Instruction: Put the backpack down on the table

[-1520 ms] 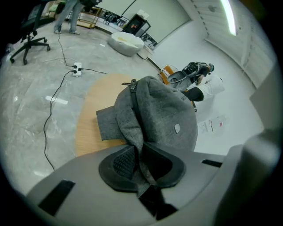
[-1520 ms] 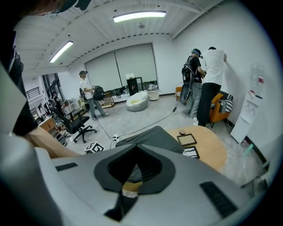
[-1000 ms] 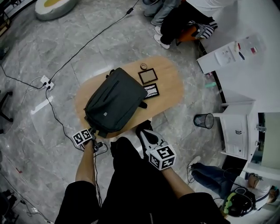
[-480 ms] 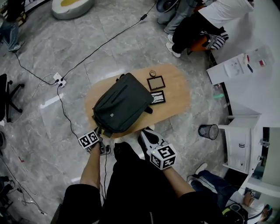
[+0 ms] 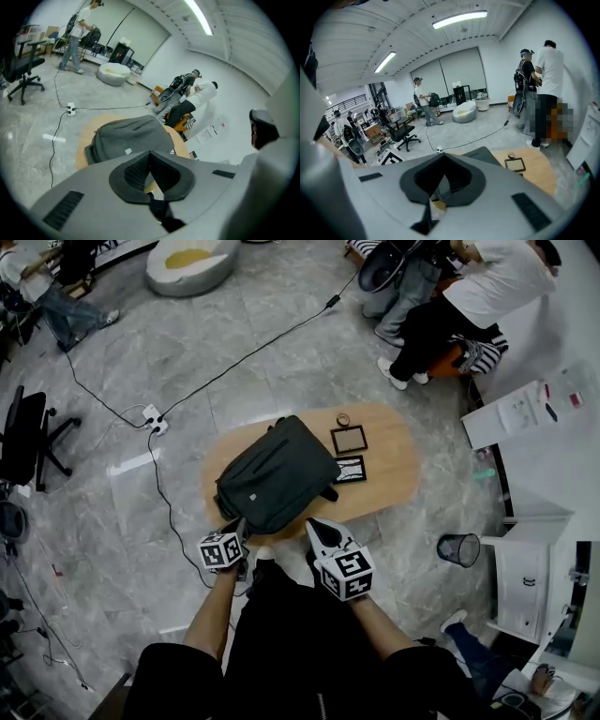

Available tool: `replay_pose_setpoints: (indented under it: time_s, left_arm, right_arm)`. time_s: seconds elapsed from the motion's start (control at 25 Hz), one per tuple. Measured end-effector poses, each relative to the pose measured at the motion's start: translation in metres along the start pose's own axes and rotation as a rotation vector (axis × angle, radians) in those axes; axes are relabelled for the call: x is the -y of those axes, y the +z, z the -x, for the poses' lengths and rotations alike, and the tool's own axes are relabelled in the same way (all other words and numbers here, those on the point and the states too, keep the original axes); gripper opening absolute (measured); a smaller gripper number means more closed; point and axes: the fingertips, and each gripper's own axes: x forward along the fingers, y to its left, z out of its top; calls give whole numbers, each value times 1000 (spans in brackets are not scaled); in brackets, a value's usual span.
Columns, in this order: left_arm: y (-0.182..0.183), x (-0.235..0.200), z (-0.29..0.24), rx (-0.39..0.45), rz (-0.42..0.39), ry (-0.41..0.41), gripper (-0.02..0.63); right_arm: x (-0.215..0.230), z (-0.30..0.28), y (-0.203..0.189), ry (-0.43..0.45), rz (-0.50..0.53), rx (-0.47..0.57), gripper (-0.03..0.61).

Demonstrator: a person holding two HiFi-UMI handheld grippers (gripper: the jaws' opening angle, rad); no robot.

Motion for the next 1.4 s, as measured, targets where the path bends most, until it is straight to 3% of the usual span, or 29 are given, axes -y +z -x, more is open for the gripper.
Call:
replay_pose_setpoints:
  time_s: [0.2, 0.52, 0.68, 0.96, 1.4]
  left_arm:
    - [40, 62, 14, 64, -186, -59, 14]
    - [70, 141, 49, 145, -411, -144, 15]
    - [82, 165, 73, 208, -538, -121, 15]
    - [90, 195, 115, 302, -574, -98, 15]
    - [65, 210, 160, 368, -554, -24, 15]
  right_arm:
    - [2, 7, 9, -15, 2, 49, 9]
    - [7, 30, 12, -75, -85, 153, 9]
    - [-3, 42, 11, -118, -98, 195, 9]
    - [-29, 59, 13, -126, -86, 256, 9]
    - [-59, 94, 10, -37, -31, 277, 9]
